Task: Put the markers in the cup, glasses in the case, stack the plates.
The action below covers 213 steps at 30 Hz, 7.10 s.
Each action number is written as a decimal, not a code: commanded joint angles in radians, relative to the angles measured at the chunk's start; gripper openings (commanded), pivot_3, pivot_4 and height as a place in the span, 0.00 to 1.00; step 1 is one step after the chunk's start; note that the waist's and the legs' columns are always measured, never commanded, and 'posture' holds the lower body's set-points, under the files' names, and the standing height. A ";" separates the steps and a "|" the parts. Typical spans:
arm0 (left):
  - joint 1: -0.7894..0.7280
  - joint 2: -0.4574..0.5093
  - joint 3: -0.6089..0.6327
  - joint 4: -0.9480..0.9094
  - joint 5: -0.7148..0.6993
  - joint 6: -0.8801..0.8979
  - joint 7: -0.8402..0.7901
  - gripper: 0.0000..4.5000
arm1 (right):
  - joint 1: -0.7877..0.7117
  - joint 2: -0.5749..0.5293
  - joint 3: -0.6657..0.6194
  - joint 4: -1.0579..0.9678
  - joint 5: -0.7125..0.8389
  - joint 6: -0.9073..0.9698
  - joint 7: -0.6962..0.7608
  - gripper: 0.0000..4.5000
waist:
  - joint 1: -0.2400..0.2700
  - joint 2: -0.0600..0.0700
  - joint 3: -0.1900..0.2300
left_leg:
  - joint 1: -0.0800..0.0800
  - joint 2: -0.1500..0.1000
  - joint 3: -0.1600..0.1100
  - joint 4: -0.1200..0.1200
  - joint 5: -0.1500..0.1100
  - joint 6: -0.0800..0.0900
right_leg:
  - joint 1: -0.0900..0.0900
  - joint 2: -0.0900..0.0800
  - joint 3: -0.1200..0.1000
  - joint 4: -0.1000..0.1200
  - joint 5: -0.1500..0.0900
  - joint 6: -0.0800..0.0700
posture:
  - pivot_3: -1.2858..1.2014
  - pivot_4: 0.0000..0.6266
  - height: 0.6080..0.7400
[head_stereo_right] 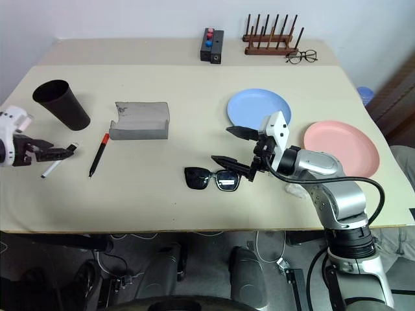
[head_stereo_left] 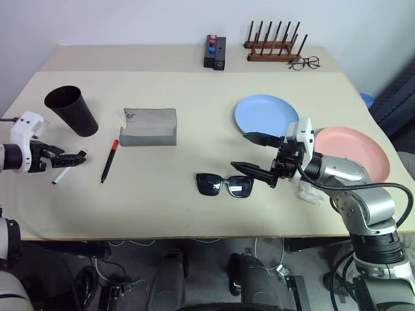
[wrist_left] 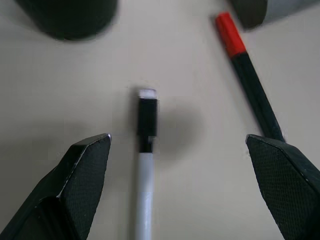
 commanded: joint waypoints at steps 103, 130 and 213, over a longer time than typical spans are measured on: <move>-0.109 -0.301 0.634 0.262 -0.291 -0.964 0.563 0.00 | -0.042 -0.082 -0.079 -0.079 0.027 0.053 -0.070 1.00 | -0.001 -0.003 -0.001 | 0.001 0.000 -0.001 0.006 0.000 0.000 | 0.003 0.001 0.000 0.003 0.002 0.005 | 0.52 0.24 1.00; -0.111 -0.298 0.545 -0.092 -0.331 -0.553 0.403 0.99 | -0.054 -0.060 -0.058 -0.035 0.012 0.019 -0.065 1.00 | -0.002 -0.003 -0.001 | 0.001 0.000 -0.001 0.006 0.000 0.000 | 0.003 0.001 0.000 0.003 0.002 0.004 | 0.52 0.24 1.00; -0.253 -0.081 -0.115 -0.369 -0.390 0.955 0.483 0.99 | -0.070 -0.017 -0.023 0.010 -0.011 -0.013 -0.082 1.00 | 0.000 -0.004 0.000 | -0.001 0.000 -0.003 0.007 0.000 0.000 | 0.002 0.001 0.001 0.002 0.000 0.001 | 0.52 0.24 1.00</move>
